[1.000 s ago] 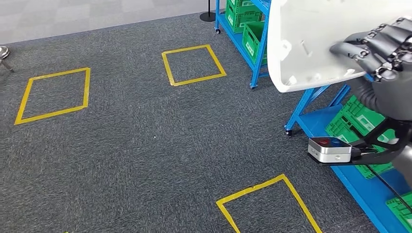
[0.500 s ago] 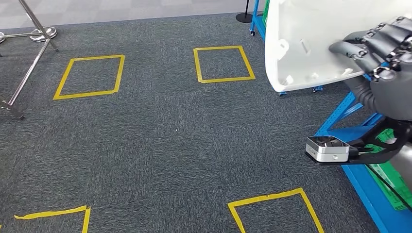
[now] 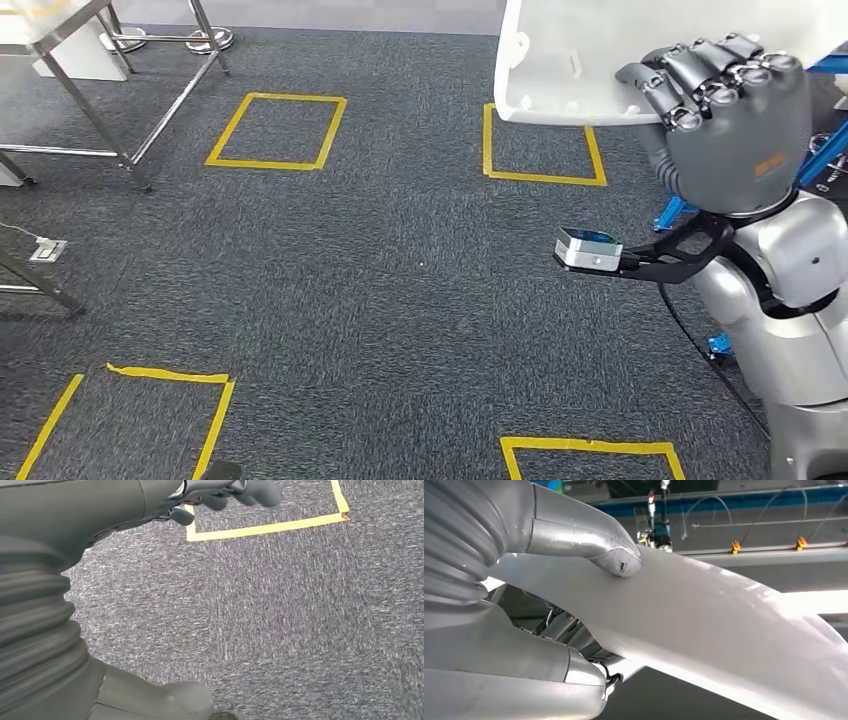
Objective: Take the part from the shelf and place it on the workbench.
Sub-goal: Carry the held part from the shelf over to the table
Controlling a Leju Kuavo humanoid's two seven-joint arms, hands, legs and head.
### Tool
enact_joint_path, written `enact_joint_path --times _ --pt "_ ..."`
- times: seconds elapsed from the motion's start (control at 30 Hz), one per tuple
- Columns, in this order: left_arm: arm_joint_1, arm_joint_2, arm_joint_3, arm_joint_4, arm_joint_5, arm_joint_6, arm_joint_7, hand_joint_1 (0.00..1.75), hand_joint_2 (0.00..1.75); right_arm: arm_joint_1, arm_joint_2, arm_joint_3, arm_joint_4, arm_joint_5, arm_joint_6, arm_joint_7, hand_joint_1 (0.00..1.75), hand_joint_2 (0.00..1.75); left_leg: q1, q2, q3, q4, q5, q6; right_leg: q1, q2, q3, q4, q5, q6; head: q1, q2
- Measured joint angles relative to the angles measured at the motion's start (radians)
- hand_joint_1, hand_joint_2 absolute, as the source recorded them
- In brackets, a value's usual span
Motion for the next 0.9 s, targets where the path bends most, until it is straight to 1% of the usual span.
enact_joint_path --times 0.03,0.07,0.1,0.13,0.17,0.2,0.23,0.27,0.3,0.33,0.37,0.4,0.43,0.47,0.5,0.53,0.57,0.6,0.63,0.67,0.7,0.73,0.77,0.8,0.83,0.87,0.9 --pt "0.001 0.002 0.000 0.000 -0.002 0.000 0.001 0.00 1.75 -0.009 0.010 0.003 0.002 0.003 0.007 0.001 1.75 1.75 0.000 0.005 -0.003 -0.001 0.001 -0.006 0.000 -0.013 0.002 -0.005 0.004 -0.008 0.000 0.000" --pt "0.000 0.005 0.000 0.000 -0.002 0.000 0.003 0.00 1.75 -0.015 0.017 0.005 0.003 0.006 0.011 0.001 1.75 1.75 -0.002 0.029 -0.010 0.009 -0.005 -0.011 0.000 -0.027 0.005 -0.011 0.008 -0.016 -0.003 0.000" --pt "-0.002 0.008 0.000 0.000 -0.001 -0.001 0.007 0.00 1.75 -0.018 0.021 0.007 0.003 0.010 0.010 0.003 1.75 1.75 -0.004 0.063 -0.026 0.040 -0.024 -0.015 0.000 -0.041 0.007 -0.017 0.011 -0.024 -0.005 0.000" --pt "-0.004 0.010 0.000 0.000 0.001 -0.002 0.011 0.00 1.75 -0.018 0.022 0.008 0.003 0.014 0.007 0.005 1.75 1.75 -0.005 0.104 -0.048 0.091 -0.053 -0.016 0.003 -0.057 0.009 -0.020 0.012 -0.029 -0.007 0.000" --pt "-0.006 0.011 0.000 0.000 0.003 -0.002 0.014 0.00 1.75 -0.016 0.023 0.008 0.002 0.018 0.001 0.007 1.75 1.75 -0.006 0.130 -0.079 0.159 -0.086 -0.019 0.007 -0.071 0.010 -0.021 0.012 -0.033 -0.010 0.000" --pt "-0.006 0.012 0.000 0.000 0.006 -0.002 0.016 0.00 1.75 -0.013 0.023 0.008 0.002 0.021 -0.005 0.010 1.75 1.75 -0.005 0.142 -0.109 0.224 -0.113 -0.021 0.010 -0.086 0.010 -0.021 0.011 -0.035 -0.010 0.000" --pt "-0.005 0.013 0.001 0.000 0.009 -0.003 0.016 0.00 1.75 -0.011 0.023 0.008 0.001 0.022 -0.008 0.011 1.75 1.75 -0.005 0.146 -0.129 0.267 -0.126 -0.022 0.012 -0.101 0.010 -0.021 0.010 -0.036 -0.010 0.000" --pt "-0.003 0.013 0.001 0.001 0.011 -0.004 0.015 0.00 1.75 -0.010 0.023 0.008 0.001 0.023 -0.009 0.012 1.75 1.75 -0.005 0.148 -0.130 0.274 -0.120 -0.022 0.013 -0.115 0.010 -0.020 0.009 -0.037 -0.010 0.000" --pt "-0.001 0.012 0.002 0.001 0.013 -0.005 0.012 0.00 1.75 -0.011 0.023 0.008 -0.001 0.021 -0.006 0.013 1.75 1.75 -0.005 0.152 -0.109 0.239 -0.096 -0.021 0.014 -0.127 0.011 -0.020 0.007 -0.037 -0.010 0.000" --pt "0.000 0.013 0.002 0.001 0.015 -0.008 0.008 0.00 1.75 -0.012 0.022 0.008 -0.003 0.017 -0.001 0.014 1.75 1.75 -0.006 0.165 -0.072 0.172 -0.063 -0.018 0.015 -0.139 0.013 -0.019 0.005 -0.036 -0.010 0.000" --pt "0.000 0.013 0.003 0.001 0.016 -0.011 0.004 0.00 1.75 -0.014 0.020 0.006 -0.006 0.010 0.003 0.014 1.75 1.75 -0.011 0.187 -0.032 0.100 -0.039 -0.012 0.017 -0.151 0.015 -0.017 0.002 -0.033 -0.010 0.000" --pt "0.000 0.013 0.003 0.001 0.018 -0.015 0.000 0.00 1.75 -0.016 0.015 0.005 -0.008 0.003 0.007 0.013 1.75 1.75 -0.015 0.205 0.000 0.042 -0.022 -0.003 0.019 -0.161 0.016 -0.016 -0.001 -0.029 -0.009 0.000" --pt "0.000 0.012 0.003 0.001 0.018 -0.019 -0.004 0.00 1.75 -0.017 0.009 0.003 -0.010 -0.003 0.008 0.012 1.75 1.75 -0.019 0.216 0.018 0.008 -0.015 0.005 0.021 -0.171 0.018 -0.015 -0.003 -0.025 -0.009 0.000" --pt "0.001 0.012 0.003 0.001 0.018 -0.022 -0.007 0.00 1.75 -0.017 0.004 0.002 -0.011 -0.008 0.007 0.011 1.75 1.75 -0.023 0.216 0.022 -0.002 -0.017 0.013 0.023 -0.180 0.019 -0.015 -0.005 -0.020 -0.009 0.000" --pt "0.002 0.013 0.003 0.001 0.018 -0.025 -0.008 0.00 1.75 -0.016 0.000 0.001 -0.012 -0.010 0.005 0.011 1.75 1.75 -0.023 0.204 0.022 -0.004 -0.014 0.020 0.023 -0.190 0.021 -0.016 -0.006 -0.016 -0.008 0.000" --pt "0.004 0.013 0.004 0.001 0.018 -0.026 -0.009 0.00 1.75 -0.016 -0.003 0.000 -0.013 -0.012 0.003 0.011 1.75 1.75 -0.021 0.194 0.023 -0.008 -0.012 0.025 0.021 -0.188 0.024 -0.015 -0.009 -0.010 -0.009 0.000" --pt "0.004 0.012 0.004 0.001 0.018 -0.027 -0.009 0.00 1.75 -0.015 -0.006 0.000 -0.015 -0.013 0.001 0.011 1.75 1.75 -0.019 0.183 0.025 -0.012 -0.009 0.031 0.018 -0.171 0.022 -0.005 -0.017 -0.004 -0.008 0.000" --pt "0.003 0.012 0.004 0.001 0.018 -0.028 -0.009 0.00 1.75 -0.014 -0.010 -0.001 -0.017 -0.013 -0.001 0.011 1.75 1.75 -0.016 0.173 0.027 -0.016 -0.006 0.037 0.015 -0.144 0.012 0.022 -0.034 0.002 -0.008 0.000" --pt "0.001 0.011 0.004 0.001 0.018 -0.029 -0.009 0.00 1.75 -0.012 -0.015 -0.002 -0.019 -0.014 -0.002 0.011 1.75 1.75 -0.012 0.162 0.028 -0.019 -0.004 0.041 0.012 -0.111 -0.010 0.069 -0.060 0.007 -0.007 0.000" --pt "-0.002 0.011 0.004 0.001 0.017 -0.030 -0.009 0.00 1.75 -0.010 -0.020 -0.003 -0.019 -0.013 -0.004 0.011 1.75 1.75 -0.011 0.151 0.027 -0.019 -0.003 0.043 0.010 -0.086 -0.043 0.134 -0.091 0.011 -0.006 0.000" --pt "-0.002 0.011 0.004 0.001 0.017 -0.033 -0.009 0.00 1.75 -0.006 -0.024 -0.004 -0.019 -0.012 -0.005 0.011 1.75 1.75 -0.011 0.139 0.026 -0.018 -0.003 0.044 0.010 -0.076 -0.079 0.202 -0.118 0.014 -0.006 0.000" --pt "-0.002 0.010 0.004 0.001 0.015 -0.039 -0.009 0.00 1.75 -0.002 -0.026 -0.004 -0.019 -0.009 -0.006 0.012 1.75 1.75 -0.010 0.127 0.025 -0.017 -0.002 0.044 0.008 -0.072 -0.106 0.251 -0.130 0.017 -0.006 0.000" --pt "-0.002 0.010 0.005 0.002 0.012 -0.046 -0.009 0.00 1.75 0.003 -0.027 -0.004 -0.019 -0.006 -0.007 0.012 1.75 1.75 -0.010 0.114 0.025 -0.015 -0.003 0.043 0.007 -0.071 -0.118 0.266 -0.122 0.018 -0.006 0.000" --pt "-0.002 0.009 0.005 0.002 0.010 -0.052 -0.009 0.00 1.75 0.006 -0.028 -0.005 -0.020 -0.003 -0.008 0.014 1.75 1.75 -0.009 0.100 0.024 -0.011 -0.003 0.042 0.004 -0.069 -0.108 0.239 -0.096 0.020 -0.006 0.000" --pt "-0.002 0.007 0.005 0.002 0.008 -0.057 -0.009 0.00 1.75 0.008 -0.030 -0.005 -0.021 0.000 -0.009 0.015 1.75 1.75 -0.007 0.086 0.023 -0.006 -0.004 0.039 0.001 -0.062 -0.081 0.180 -0.058 0.021 -0.006 0.000" --pt "-0.003 0.005 0.005 0.002 0.005 -0.057 -0.008 0.00 1.75 0.009 -0.032 -0.006 -0.023 0.002 -0.010 0.016 1.75 1.75 -0.005 0.072 0.021 -0.001 -0.005 0.035 -0.004 -0.041 -0.049 0.111 -0.029 0.023 -0.005 0.000" --pt "-0.004 0.004 0.005 0.002 0.002 -0.057 -0.007 0.00 1.75 0.010 -0.034 -0.008 -0.027 0.004 -0.010 0.017 1.75 1.75 -0.004 0.059 0.017 0.005 -0.006 0.028 -0.006 -0.024 -0.023 0.054 -0.010 0.023 -0.005 0.000"
